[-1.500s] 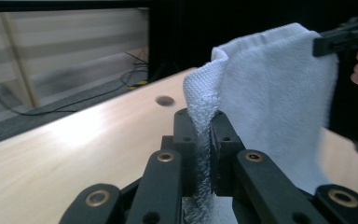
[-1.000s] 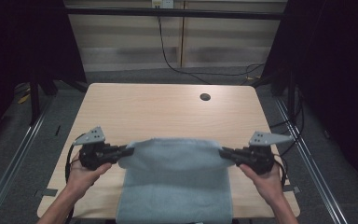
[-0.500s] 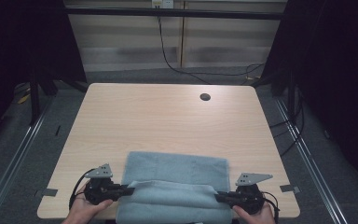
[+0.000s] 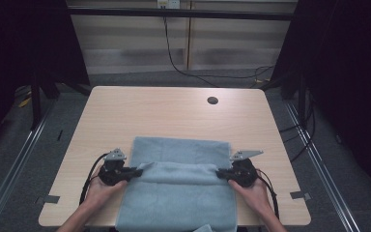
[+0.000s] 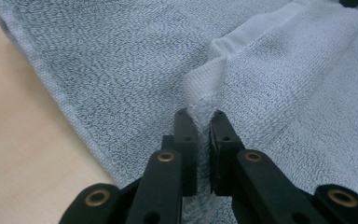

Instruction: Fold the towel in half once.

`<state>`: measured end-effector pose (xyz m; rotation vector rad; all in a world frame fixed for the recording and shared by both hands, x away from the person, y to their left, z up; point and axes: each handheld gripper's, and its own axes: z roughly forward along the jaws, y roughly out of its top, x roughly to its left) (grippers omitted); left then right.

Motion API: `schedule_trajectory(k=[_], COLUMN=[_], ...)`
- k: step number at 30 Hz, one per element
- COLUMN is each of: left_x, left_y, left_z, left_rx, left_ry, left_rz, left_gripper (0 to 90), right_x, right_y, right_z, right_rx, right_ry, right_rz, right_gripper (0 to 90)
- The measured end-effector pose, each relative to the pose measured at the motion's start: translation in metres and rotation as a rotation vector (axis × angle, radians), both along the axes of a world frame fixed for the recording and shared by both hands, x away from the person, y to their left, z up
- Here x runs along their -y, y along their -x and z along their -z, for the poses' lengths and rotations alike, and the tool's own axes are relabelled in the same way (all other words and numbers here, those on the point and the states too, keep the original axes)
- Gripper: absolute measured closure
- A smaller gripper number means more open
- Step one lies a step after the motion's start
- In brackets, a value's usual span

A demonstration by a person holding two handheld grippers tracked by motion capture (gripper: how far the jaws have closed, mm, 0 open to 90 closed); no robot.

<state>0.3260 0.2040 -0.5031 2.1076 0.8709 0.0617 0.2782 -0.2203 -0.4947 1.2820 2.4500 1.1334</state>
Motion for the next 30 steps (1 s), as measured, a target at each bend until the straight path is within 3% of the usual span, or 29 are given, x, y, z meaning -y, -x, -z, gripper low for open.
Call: schedule_trajectory(k=[2,5,11,15,18,22,26,28,30], left_x=[0.000,0.003,0.009,0.015,0.012,0.011,0.012,0.011,0.011], left_y=[-0.014,-0.033,-0.070,-0.093,-0.106,-0.113,-0.122,-0.128,-0.130], left_z=[0.000,0.001,0.001,0.000,0.002,0.002,0.001,0.000,0.002], left_rx=[0.012,-0.003,-0.009,0.002,-0.013,-0.004,-0.001,-0.026,-0.017], left_ry=[-0.007,-0.002,-0.005,-0.036,-0.013,-0.012,-0.031,-0.029,-0.012], left_rz=[-0.003,-0.025,-0.095,-0.114,-0.124,-0.151,-0.166,-0.178,-0.196], left_gripper=[83.8,83.8,83.9,83.8,83.8,83.8,83.8,83.8,83.8], right_x=[0.000,-0.001,-0.001,-0.004,-0.006,-0.006,-0.017,-0.020,-0.021], right_y=[-0.013,-0.031,-0.070,-0.093,-0.106,-0.123,-0.137,-0.143,-0.149], right_z=[0.000,0.000,0.001,0.001,0.002,0.005,0.003,0.003,0.003], right_rx=[-0.001,0.001,-0.009,0.005,0.012,0.015,0.056,0.056,0.053], right_ry=[0.002,0.013,0.017,0.044,0.041,0.013,0.087,0.107,0.096], right_rz=[0.025,0.049,0.103,0.109,0.130,0.156,0.182,0.189,0.199], right_gripper=[87.2,87.1,87.1,87.1,87.1,87.2,87.1,87.1,87.1])
